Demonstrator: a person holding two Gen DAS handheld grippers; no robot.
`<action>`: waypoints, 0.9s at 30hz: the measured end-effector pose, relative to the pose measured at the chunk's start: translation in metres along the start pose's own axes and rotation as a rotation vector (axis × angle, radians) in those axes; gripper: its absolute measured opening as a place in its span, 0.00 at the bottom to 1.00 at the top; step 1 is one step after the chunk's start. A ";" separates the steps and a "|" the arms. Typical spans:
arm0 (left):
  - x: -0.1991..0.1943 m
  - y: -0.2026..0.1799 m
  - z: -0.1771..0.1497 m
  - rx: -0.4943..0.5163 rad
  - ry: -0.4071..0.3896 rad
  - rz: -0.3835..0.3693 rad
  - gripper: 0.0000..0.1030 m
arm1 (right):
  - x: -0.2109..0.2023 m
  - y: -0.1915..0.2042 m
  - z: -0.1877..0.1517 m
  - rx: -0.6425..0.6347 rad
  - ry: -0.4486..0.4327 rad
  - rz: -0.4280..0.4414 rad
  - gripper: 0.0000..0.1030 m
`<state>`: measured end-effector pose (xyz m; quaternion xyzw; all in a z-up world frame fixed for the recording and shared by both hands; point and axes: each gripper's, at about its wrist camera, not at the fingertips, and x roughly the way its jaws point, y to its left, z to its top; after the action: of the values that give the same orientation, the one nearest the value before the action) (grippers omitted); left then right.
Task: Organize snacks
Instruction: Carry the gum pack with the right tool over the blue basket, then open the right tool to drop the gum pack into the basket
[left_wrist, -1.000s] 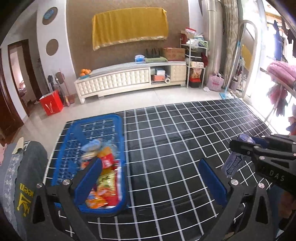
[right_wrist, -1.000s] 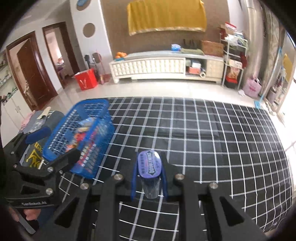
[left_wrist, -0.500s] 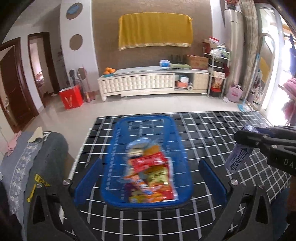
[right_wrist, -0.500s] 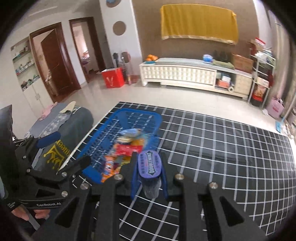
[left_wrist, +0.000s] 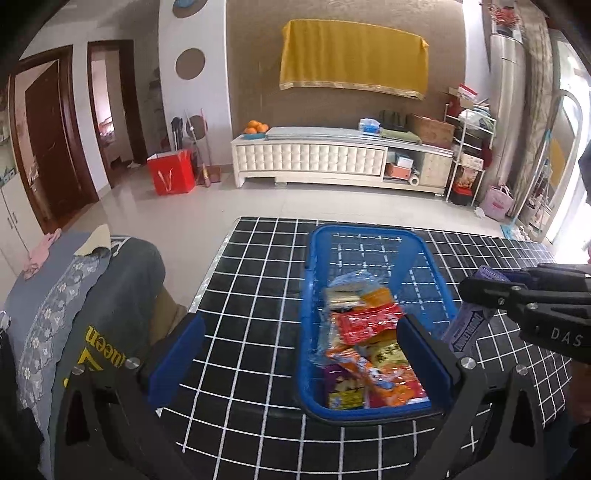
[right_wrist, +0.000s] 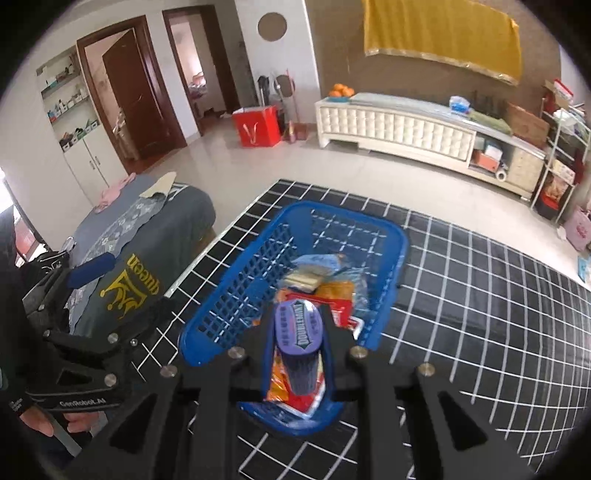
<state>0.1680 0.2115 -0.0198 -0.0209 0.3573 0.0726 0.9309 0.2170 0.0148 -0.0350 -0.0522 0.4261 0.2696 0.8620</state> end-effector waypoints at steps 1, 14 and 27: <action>0.003 0.003 0.000 -0.003 0.004 0.001 1.00 | 0.008 0.001 0.002 0.001 0.015 0.007 0.25; 0.047 0.021 -0.003 -0.008 0.059 0.001 1.00 | 0.082 0.002 0.007 0.057 0.177 0.053 0.25; 0.070 0.025 -0.002 -0.011 0.084 -0.007 1.00 | 0.124 -0.008 0.018 0.048 0.268 0.002 0.45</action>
<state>0.2142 0.2445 -0.0682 -0.0302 0.3955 0.0702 0.9153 0.2948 0.0659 -0.1195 -0.0667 0.5440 0.2508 0.7980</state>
